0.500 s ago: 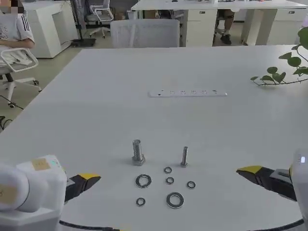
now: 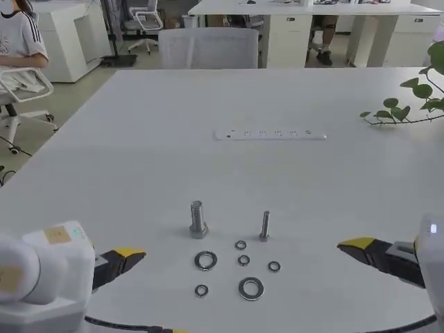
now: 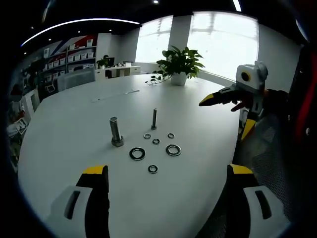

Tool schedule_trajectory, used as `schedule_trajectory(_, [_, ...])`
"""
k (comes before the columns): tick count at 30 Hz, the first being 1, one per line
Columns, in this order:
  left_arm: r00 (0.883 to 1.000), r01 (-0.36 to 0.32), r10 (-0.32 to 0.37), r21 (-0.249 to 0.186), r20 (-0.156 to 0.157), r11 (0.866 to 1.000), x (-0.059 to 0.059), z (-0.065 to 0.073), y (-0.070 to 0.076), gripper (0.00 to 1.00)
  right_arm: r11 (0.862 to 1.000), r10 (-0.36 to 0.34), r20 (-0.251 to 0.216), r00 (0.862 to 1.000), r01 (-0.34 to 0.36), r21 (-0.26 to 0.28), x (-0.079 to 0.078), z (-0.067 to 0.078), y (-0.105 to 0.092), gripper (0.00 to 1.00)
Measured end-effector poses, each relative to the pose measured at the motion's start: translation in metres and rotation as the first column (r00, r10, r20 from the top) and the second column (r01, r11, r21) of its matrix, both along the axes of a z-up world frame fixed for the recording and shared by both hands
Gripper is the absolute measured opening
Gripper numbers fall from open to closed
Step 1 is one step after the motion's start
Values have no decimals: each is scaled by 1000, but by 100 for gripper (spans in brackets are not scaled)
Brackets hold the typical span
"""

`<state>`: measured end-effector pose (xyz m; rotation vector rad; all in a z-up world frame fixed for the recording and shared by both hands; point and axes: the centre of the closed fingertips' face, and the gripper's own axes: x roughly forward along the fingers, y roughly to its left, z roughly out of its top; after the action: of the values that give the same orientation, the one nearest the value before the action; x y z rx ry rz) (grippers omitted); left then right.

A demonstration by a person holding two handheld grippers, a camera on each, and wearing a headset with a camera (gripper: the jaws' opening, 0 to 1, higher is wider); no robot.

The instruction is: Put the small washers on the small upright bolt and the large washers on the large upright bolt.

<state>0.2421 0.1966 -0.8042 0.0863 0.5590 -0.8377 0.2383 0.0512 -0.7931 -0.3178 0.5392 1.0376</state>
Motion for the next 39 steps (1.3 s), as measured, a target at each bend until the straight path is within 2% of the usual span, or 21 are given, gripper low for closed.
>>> schedule_trajectory(39, [1000, -1, 1, -6, 1, 1000, 1, 1, 0, 98, 999, 26, -9, 1000, -27, -28, -1, -2, 1, 96])
